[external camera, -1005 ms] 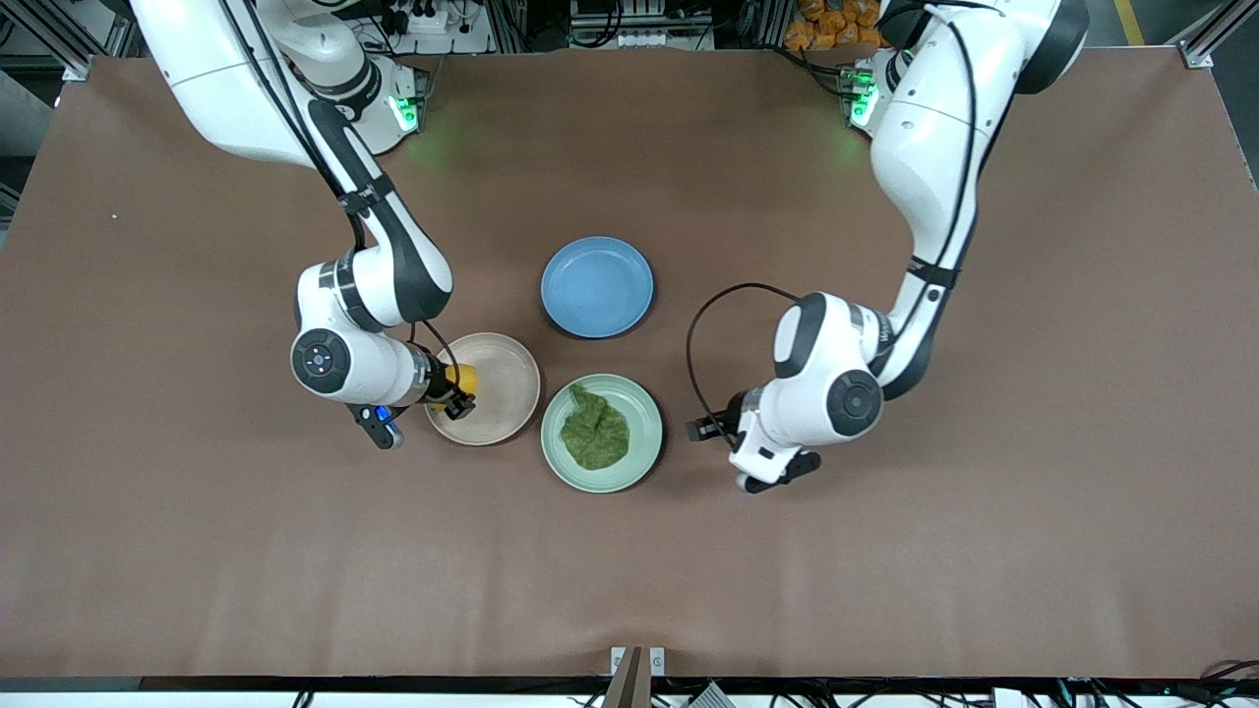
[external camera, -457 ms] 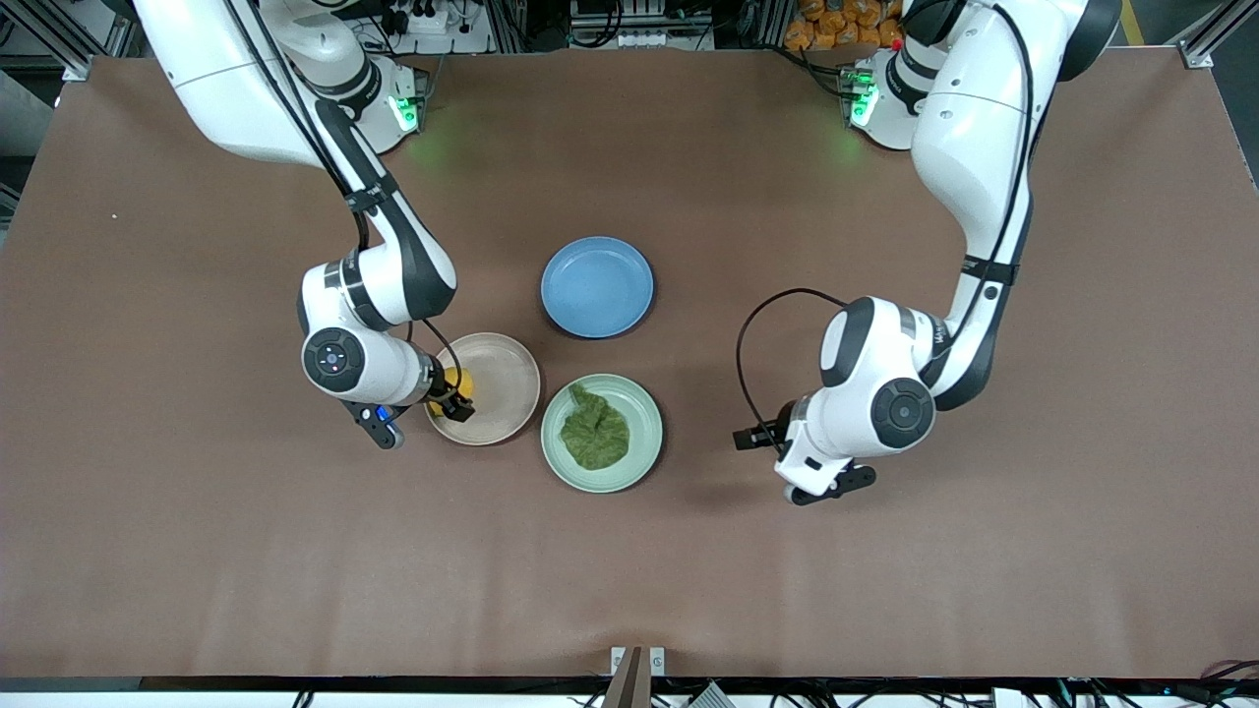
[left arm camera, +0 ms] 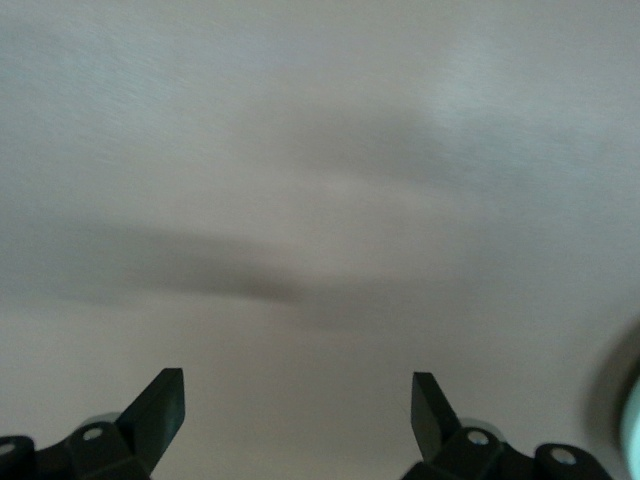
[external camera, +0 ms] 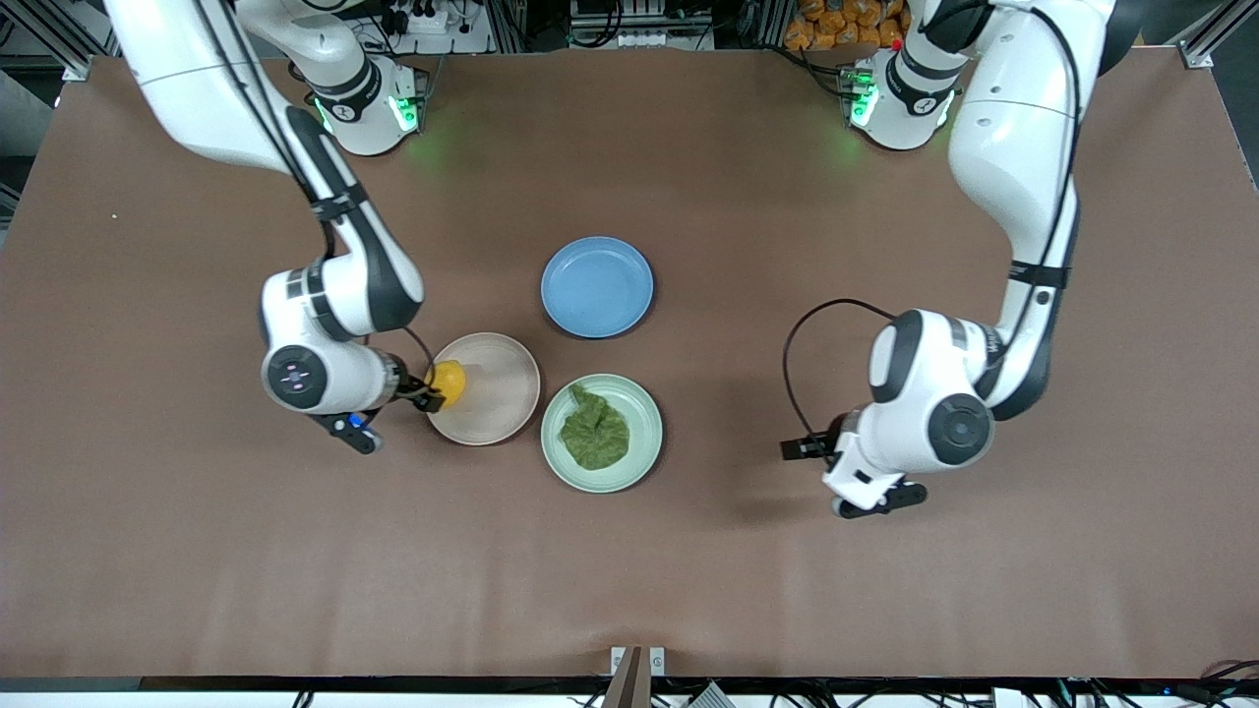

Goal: Place lemon and lettuce in plates
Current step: 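Release the lettuce onto the mint plate while the right gripper carries the lemon, then lower the lemon onto the cream plate and open the right gripper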

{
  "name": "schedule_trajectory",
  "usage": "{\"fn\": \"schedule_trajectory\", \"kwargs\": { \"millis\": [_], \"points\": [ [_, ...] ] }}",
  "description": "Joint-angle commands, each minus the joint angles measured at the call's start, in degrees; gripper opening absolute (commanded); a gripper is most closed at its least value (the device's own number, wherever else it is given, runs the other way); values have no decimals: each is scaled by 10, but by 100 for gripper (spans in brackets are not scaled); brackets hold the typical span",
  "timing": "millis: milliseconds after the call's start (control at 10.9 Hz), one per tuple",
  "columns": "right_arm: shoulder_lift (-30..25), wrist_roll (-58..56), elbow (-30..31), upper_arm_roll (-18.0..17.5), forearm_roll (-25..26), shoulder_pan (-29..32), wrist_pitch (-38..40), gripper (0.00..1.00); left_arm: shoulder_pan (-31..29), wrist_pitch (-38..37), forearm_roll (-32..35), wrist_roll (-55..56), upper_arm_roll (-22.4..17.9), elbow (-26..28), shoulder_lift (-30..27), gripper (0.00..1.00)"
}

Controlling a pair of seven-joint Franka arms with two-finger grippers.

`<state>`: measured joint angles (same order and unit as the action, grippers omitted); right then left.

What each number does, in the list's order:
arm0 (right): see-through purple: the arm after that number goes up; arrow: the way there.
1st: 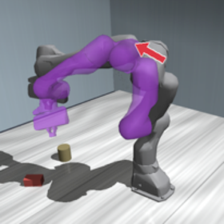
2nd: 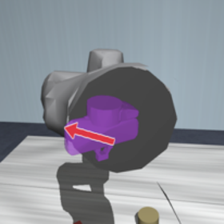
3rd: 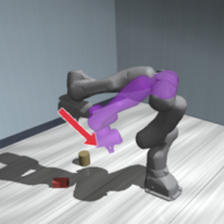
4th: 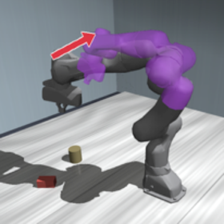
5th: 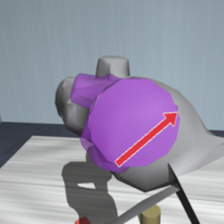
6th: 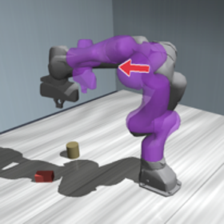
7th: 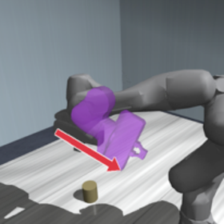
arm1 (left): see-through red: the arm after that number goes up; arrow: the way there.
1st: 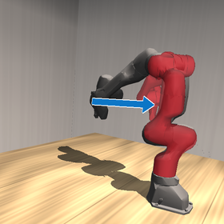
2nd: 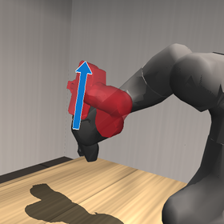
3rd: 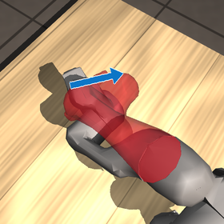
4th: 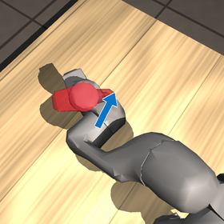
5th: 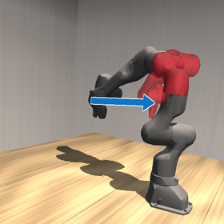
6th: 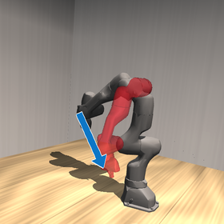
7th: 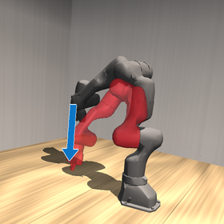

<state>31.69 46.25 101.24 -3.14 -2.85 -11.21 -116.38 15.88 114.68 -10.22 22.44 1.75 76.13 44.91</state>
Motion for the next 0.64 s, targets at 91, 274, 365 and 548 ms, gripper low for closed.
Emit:
{"fn": "schedule_trajectory", "kwargs": {
  "millis": [91, 274, 365, 548],
  "points": [
    [-11, -26, 0, -7, 7, 18, 17, 100, -39, -44, 21, -73, 1, 13, -27, 100],
    [-15, -28, 0, -6, 7, 19, 20, 100, -52, -58, 56, -85, 1, 13, -37, 100],
    [-18, -32, 0, -6, 7, 20, 25, 100, -59, -61, 61, -97, 1, 13, -41, 100],
    [-30, -103, 4, -6, 7, 37, 38, 100, -74, -67, 62, -128, 1, 13, -53, 100]
  ]
}}
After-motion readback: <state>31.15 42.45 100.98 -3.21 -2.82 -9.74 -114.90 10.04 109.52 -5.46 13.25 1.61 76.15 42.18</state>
